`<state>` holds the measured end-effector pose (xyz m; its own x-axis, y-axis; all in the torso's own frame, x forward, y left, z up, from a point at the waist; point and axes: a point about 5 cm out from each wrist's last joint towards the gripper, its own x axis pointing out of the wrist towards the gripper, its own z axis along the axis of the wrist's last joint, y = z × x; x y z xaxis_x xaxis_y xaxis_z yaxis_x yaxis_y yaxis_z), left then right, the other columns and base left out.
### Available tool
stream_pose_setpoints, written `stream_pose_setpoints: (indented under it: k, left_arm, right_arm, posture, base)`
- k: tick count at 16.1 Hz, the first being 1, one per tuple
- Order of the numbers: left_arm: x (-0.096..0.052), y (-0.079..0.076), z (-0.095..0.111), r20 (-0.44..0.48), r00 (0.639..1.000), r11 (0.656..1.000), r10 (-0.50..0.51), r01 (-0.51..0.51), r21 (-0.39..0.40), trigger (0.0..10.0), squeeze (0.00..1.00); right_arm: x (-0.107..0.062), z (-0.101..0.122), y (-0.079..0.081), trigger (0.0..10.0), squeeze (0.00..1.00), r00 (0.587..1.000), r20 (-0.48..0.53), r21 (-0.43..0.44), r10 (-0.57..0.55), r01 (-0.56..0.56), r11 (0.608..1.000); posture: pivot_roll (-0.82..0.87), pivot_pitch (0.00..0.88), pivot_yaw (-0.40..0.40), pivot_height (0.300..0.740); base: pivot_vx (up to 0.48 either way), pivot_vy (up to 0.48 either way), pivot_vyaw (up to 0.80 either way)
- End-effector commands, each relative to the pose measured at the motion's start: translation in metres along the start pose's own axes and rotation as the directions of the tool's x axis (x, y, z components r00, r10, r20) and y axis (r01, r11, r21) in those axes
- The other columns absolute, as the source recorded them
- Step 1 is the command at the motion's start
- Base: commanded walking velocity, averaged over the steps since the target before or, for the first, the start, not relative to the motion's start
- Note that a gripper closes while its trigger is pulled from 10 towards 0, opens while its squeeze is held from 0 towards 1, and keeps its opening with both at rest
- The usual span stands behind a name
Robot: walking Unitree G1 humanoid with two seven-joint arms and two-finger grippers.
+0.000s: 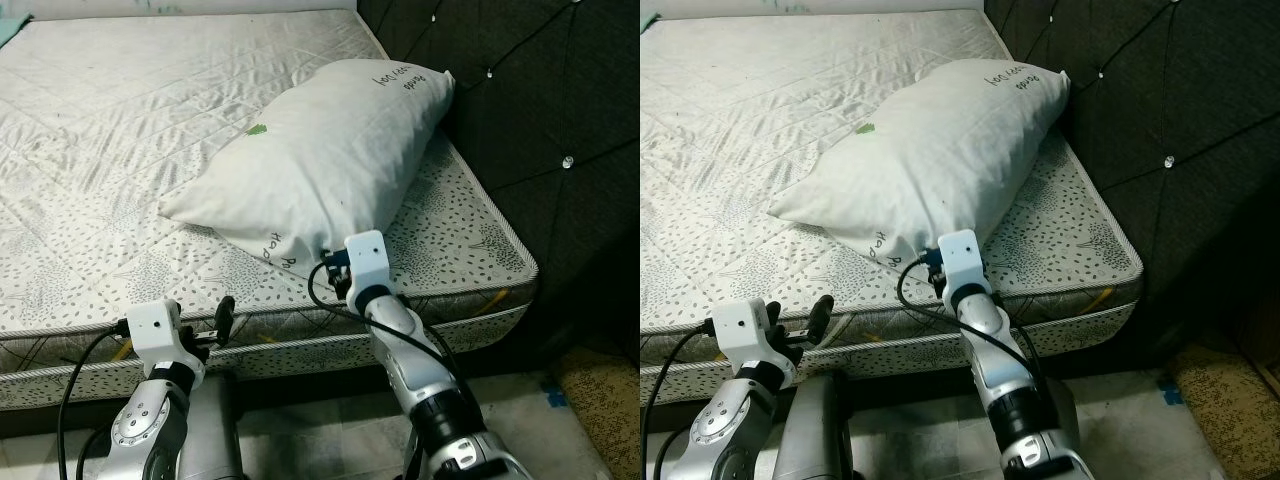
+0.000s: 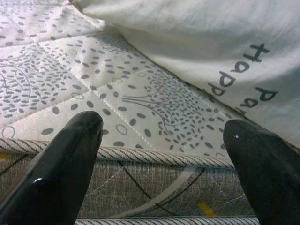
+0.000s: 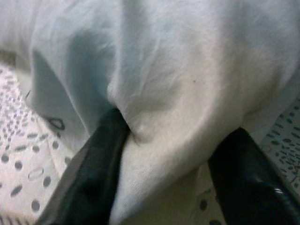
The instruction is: Clean up the room
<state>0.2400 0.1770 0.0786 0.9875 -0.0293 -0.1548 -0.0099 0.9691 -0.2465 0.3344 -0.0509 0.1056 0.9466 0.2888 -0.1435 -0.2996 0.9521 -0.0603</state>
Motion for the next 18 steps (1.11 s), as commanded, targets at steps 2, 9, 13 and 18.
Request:
stream_pose_setpoints:
  k: [2,9,13,18]
  left_arm:
    - [0.000,0.003,-0.001,-0.002,1.000,1.000,0.017,-0.017,0.010,10.0,0.00]
    - [0.001,0.003,-0.001,0.000,1.000,1.000,0.028,-0.028,0.008,10.0,0.00]
    - [0.002,0.002,-0.003,0.001,0.999,0.999,0.037,-0.037,0.004,10.0,0.00]
    - [0.002,0.002,-0.002,0.013,0.999,0.999,0.048,-0.048,-0.003,10.0,0.00]
  right_arm:
    - [0.003,0.008,0.004,0.0,0.00,0.999,0.033,0.018,0.001,-0.002,1.000]
    - [0.008,0.008,0.001,0.0,0.00,1.000,0.029,0.038,-0.011,0.010,0.999]
    - [0.021,0.020,-0.023,0.0,0.00,0.999,0.031,-0.002,-0.029,0.029,1.000]
    - [0.032,0.042,-0.054,0.0,0.00,0.995,0.063,-0.041,-0.077,0.080,0.996]
  posture:
    - [-0.01,0.079,-0.006,0.479]
    - [0.00,0.073,-0.010,0.479]
    - [0.00,0.058,-0.025,0.479]
    - [0.00,0.060,-0.034,0.479]
  base:
    - [0.000,0.000,0.00]
    - [0.000,0.000,0.00]
    - [0.000,0.000,0.00]
    - [0.000,0.000,0.00]
